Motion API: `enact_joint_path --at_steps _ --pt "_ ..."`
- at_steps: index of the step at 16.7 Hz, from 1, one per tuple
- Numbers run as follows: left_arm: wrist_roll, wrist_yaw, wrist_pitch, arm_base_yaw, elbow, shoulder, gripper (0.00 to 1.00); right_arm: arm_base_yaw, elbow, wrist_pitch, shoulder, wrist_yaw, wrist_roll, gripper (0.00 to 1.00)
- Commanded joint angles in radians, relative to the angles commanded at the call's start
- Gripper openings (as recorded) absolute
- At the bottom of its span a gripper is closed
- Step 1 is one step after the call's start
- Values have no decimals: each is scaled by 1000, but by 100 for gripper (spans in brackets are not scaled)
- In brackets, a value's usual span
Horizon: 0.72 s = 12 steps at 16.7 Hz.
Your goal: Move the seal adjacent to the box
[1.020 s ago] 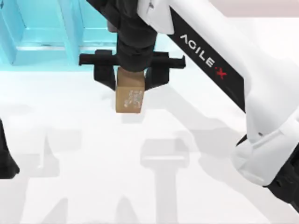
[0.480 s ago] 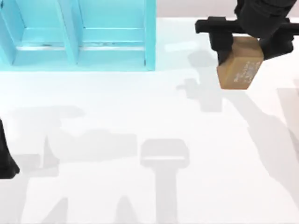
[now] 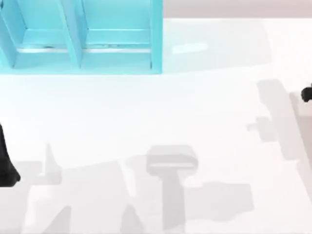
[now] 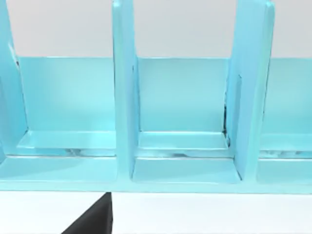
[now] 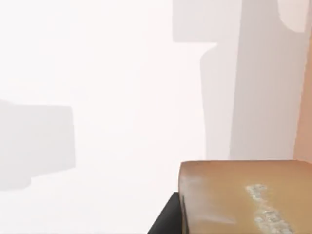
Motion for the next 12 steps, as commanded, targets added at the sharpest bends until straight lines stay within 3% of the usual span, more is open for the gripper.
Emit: enact_joint_path --at_steps 12 --pt "0 0 0 0 0 0 100 -48 -163 92 -77 11 -38 0"
